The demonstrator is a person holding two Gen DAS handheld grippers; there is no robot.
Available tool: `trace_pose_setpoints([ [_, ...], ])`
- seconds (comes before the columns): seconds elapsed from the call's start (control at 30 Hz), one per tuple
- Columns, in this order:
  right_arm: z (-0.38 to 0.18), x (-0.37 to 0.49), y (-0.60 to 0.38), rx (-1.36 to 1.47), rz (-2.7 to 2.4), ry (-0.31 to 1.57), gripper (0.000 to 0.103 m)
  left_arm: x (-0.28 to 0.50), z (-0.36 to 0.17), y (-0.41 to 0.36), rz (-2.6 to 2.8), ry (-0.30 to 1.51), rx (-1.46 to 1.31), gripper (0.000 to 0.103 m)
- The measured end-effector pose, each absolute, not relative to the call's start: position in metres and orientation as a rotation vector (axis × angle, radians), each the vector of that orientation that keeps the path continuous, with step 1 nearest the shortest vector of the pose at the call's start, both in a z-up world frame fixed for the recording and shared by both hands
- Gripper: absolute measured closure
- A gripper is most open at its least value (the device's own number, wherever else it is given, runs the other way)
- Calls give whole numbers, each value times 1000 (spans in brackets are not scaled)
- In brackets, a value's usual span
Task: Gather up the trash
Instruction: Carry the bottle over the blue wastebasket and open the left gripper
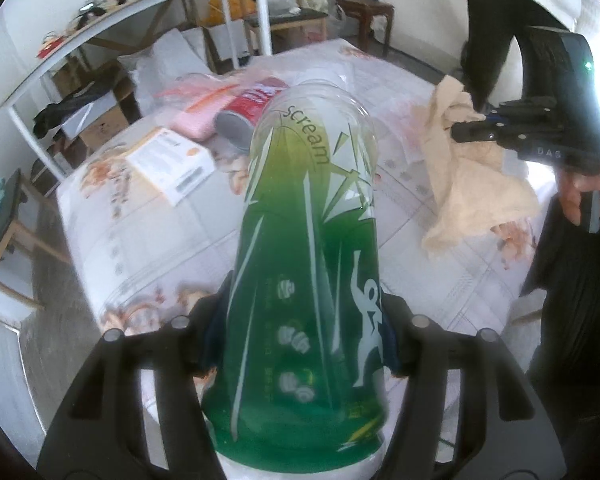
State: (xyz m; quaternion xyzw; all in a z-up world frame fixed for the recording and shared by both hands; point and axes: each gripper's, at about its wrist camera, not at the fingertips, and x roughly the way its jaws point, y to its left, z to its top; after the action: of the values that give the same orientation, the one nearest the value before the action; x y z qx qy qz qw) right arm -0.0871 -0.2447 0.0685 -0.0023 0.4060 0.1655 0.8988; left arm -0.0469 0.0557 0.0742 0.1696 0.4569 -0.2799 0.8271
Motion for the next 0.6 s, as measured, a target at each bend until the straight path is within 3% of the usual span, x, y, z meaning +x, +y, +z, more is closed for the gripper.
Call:
trace_pose_setpoints([
  [0.33, 115, -90, -199, -54, 453, 758, 98, -95, 99, 179, -331, 922, 179, 46],
  [0.47, 138, -93, -149, -108, 561, 722, 98, -133, 79, 242, -187, 969, 94, 45],
  [0.6, 157, -97, -93, -151, 676, 689, 98, -163, 27, 290, -72, 1066, -12, 45],
])
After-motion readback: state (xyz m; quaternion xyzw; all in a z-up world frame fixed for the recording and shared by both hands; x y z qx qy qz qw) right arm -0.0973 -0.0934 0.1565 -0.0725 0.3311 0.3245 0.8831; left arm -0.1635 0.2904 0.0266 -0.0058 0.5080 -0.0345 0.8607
